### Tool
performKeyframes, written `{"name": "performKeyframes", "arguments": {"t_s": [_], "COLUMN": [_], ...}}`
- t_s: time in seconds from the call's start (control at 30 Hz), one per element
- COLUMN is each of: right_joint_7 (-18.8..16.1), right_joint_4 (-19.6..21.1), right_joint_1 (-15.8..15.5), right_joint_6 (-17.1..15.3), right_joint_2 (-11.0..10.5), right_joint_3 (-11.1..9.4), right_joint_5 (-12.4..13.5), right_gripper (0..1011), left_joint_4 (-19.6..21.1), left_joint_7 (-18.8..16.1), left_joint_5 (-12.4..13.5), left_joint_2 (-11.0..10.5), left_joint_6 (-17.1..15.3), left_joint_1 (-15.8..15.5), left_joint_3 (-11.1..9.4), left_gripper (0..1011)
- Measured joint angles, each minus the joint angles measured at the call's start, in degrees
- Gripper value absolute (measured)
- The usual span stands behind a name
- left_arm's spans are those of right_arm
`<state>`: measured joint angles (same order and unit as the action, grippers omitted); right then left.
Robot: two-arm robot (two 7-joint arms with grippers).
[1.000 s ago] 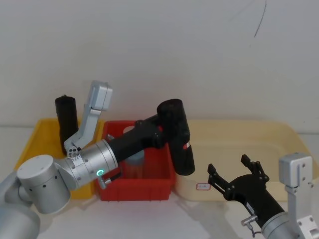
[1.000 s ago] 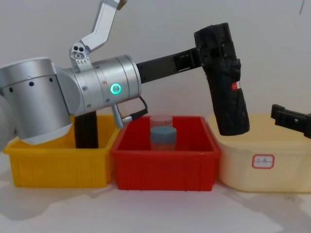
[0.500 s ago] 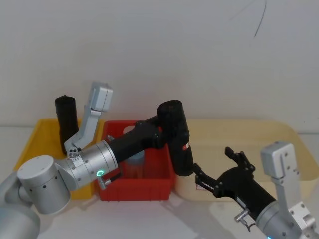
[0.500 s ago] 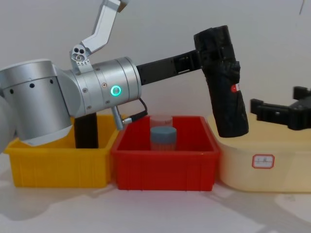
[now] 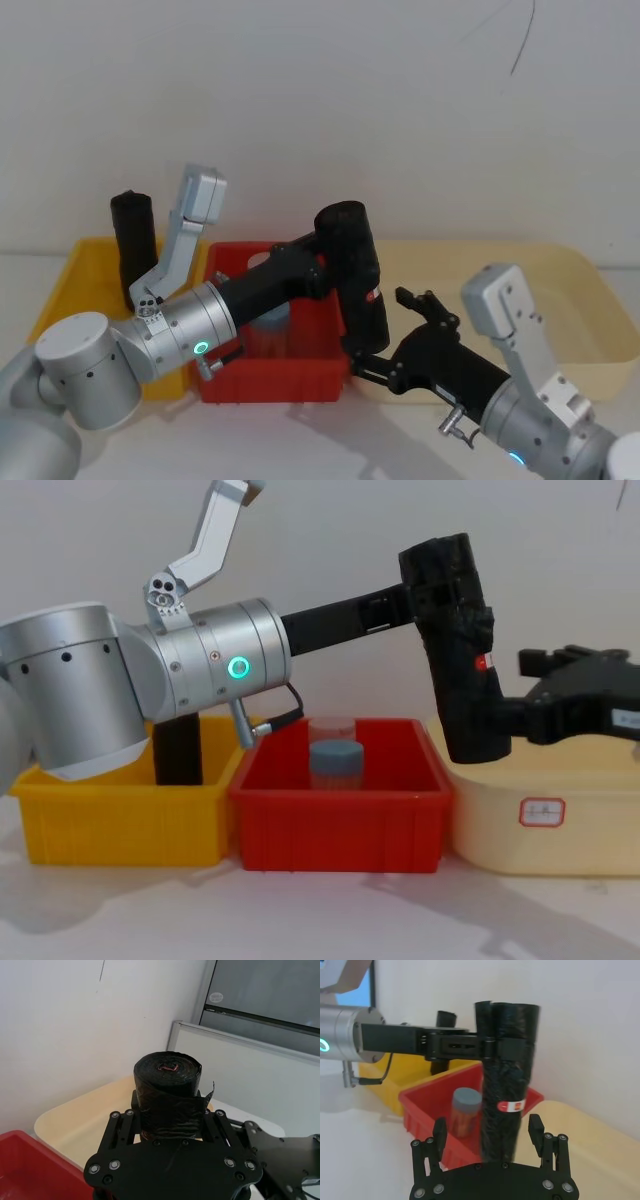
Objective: Pick up the garbage bag with the one hand and transfer it to the other hand.
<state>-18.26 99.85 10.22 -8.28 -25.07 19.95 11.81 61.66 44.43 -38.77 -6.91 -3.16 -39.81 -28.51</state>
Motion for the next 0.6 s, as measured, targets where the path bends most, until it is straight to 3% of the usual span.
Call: {"name": "performKeyframes", "arguments": {"t_s": [0.3,0.6], "right_joint_7": [-3.4,-4.5], "right_joint_4": [-3.9,-6.6], "right_joint_1": [3.8,5.6], "right_joint_6": [0.8,2.1], "right_joint_2": [0.4,0.9], "right_joint_3": [1.9,2.2], "right_joint_5": [-0.8,-1.0], "right_gripper": [1000,1001], "left_joint_4": [-0.1,-0.1], "left_joint_7": [0.0,0.0], "left_joint_5": [0.0,0.0], "left_joint_2": [0.0,0.0], "left_joint_6": [0.0,0.0], "left_joint_1": [0.0,0.0], "left_joint_3": [0.0,0.0], "left_gripper": [516,516]}}
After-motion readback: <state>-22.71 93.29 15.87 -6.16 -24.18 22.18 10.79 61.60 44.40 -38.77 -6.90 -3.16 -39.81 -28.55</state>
